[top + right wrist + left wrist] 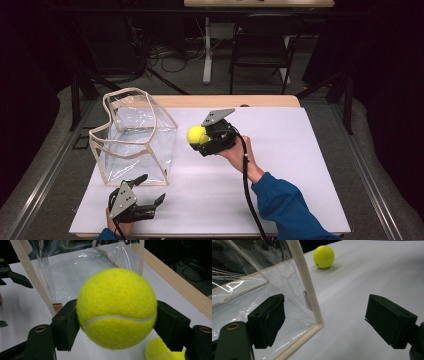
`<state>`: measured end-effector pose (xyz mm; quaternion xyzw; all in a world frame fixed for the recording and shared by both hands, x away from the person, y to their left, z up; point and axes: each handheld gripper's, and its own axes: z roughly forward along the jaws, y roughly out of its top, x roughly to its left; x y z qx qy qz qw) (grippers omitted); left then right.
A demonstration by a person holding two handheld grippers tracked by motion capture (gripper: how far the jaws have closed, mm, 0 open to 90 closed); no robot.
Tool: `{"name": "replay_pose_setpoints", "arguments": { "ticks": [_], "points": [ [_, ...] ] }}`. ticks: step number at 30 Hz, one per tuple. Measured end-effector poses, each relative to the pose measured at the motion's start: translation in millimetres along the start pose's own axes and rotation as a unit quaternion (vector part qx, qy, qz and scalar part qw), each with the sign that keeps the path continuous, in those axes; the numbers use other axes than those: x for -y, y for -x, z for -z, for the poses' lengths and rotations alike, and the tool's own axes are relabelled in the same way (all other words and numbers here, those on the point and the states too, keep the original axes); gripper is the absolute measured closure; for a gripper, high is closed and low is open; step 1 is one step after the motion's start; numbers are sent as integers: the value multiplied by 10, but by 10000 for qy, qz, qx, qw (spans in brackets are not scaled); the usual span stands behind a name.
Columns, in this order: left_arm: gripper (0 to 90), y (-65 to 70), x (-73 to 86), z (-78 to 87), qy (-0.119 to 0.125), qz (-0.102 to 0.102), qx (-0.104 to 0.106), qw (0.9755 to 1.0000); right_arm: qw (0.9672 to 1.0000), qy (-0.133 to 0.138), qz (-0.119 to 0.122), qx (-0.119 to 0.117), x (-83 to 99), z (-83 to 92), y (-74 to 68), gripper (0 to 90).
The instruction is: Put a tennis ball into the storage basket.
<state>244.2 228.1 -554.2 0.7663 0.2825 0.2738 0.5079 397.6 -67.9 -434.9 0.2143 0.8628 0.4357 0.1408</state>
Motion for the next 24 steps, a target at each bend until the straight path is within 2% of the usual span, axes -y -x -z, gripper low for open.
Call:
{"name": "replay_pose_setpoints", "arguments": {
  "ticks": [24],
  "points": [
    [158,-3,1,1,14,3,-8,10000,9997,-180,149,75,-269,40,60,265]
  ]
}}
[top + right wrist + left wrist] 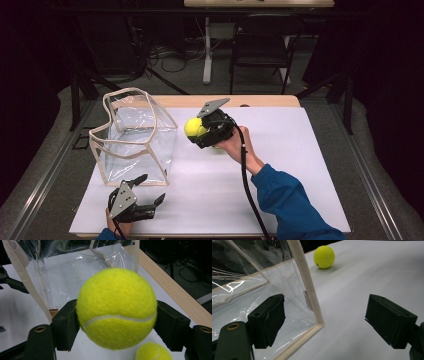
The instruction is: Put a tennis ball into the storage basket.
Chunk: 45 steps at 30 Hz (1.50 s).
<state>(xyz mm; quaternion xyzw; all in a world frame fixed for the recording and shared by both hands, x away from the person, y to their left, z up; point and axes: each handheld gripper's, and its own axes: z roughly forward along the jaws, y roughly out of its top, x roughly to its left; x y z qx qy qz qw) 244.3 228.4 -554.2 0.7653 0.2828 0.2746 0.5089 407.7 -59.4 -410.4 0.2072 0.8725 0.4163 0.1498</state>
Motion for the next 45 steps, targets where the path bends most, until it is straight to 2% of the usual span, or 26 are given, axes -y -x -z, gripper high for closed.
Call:
{"name": "replay_pose_setpoints", "arguments": {
  "ticks": [45],
  "points": [
    [158,-6,3,-1,3,16,13,10000,9996,-168,201,-63,-407,-93,28,265]
  ]
}}
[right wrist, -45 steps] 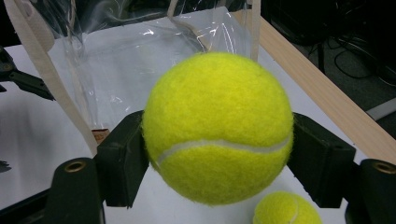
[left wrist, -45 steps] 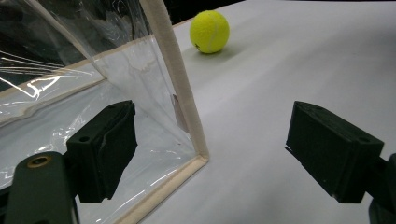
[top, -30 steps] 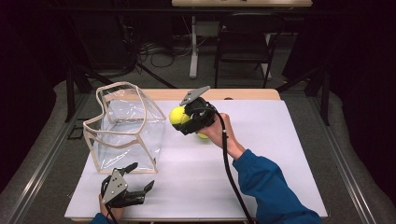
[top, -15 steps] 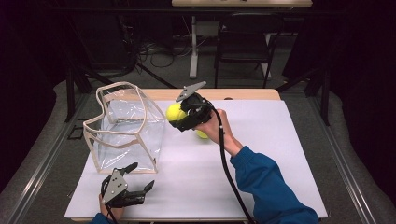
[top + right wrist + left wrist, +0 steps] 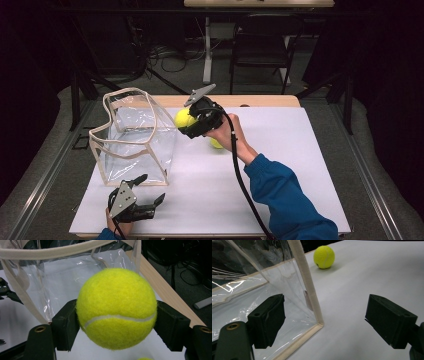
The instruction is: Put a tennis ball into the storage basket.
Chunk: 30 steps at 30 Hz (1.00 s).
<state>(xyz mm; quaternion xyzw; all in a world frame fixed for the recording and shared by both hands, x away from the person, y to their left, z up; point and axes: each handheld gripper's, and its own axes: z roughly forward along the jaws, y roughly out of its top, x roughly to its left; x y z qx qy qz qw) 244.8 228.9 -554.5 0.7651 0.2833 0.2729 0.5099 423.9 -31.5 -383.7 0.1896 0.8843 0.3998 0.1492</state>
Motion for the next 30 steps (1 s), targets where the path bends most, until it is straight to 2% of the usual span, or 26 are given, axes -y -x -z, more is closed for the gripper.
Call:
{"name": "replay_pose_setpoints", "arguments": {
  "ticks": [11,30],
  "points": [
    [158,-1,0,0,-29,11,20,10000,9999,-44,92,14,-100,-4,-10,265],
    [158,-2,0,-3,-41,5,43,10000,9996,35,269,-16,-265,23,-77,265]
  ]
}}
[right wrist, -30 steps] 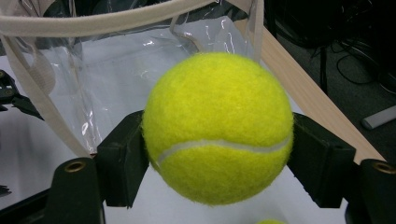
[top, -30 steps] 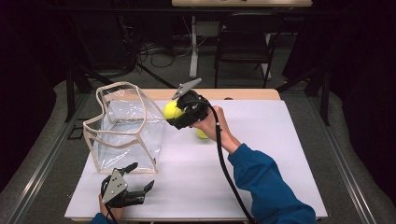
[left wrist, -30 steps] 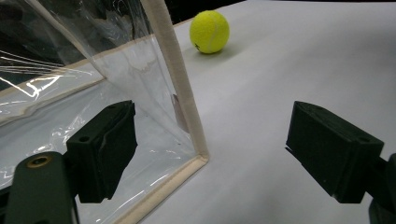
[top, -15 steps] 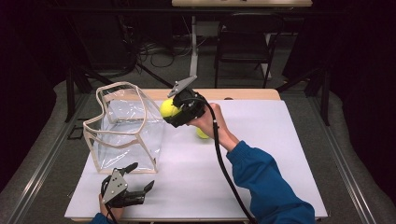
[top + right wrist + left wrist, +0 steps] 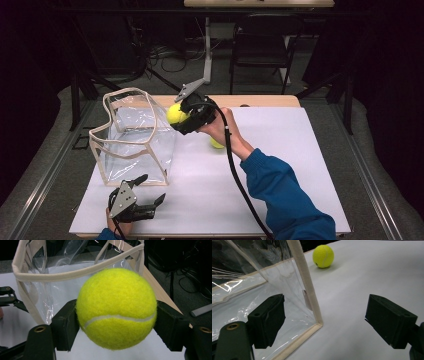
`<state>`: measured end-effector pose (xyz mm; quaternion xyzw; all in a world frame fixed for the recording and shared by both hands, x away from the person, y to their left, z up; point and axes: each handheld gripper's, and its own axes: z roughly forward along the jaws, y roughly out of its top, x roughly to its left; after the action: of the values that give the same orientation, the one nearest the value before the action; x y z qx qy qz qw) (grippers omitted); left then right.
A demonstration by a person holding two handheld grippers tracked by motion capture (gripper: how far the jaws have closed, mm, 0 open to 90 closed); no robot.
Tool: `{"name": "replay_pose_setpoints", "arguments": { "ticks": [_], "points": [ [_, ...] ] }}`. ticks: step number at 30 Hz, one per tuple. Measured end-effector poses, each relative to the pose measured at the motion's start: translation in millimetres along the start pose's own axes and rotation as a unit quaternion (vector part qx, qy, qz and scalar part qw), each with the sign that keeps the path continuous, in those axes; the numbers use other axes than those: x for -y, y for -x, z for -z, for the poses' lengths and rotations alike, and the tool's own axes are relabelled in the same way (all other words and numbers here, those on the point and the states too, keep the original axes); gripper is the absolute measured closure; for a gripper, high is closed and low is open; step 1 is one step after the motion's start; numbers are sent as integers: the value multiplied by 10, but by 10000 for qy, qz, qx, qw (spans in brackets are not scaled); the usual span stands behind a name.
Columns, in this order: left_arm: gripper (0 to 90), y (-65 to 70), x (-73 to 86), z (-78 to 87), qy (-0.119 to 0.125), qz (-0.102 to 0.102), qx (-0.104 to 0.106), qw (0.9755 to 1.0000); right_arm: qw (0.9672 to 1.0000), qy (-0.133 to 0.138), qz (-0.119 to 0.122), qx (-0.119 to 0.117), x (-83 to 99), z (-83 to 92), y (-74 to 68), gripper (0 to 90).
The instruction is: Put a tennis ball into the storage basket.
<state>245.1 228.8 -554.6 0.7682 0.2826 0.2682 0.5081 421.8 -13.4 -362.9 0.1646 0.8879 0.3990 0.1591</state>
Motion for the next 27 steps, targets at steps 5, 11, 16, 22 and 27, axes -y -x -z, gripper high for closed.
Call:
{"name": "replay_pose_setpoints", "arguments": {
  "ticks": [5,11,16,22,27],
  "points": [
    [158,-3,1,-3,1,5,12,10000,10000,17,32,-13,-48,-11,-18,265],
    [158,-6,1,-2,8,1,13,10000,10000,48,53,-34,-89,-14,-22,264],
    [158,-11,2,1,13,-2,18,10000,9999,86,70,-19,-140,-17,-38,264],
    [158,-10,3,-1,9,15,21,10000,9998,146,132,-21,-196,-4,-68,264],
    [158,-10,2,-1,11,7,31,10000,9996,279,103,-10,-228,23,-86,264]
  ]
}}
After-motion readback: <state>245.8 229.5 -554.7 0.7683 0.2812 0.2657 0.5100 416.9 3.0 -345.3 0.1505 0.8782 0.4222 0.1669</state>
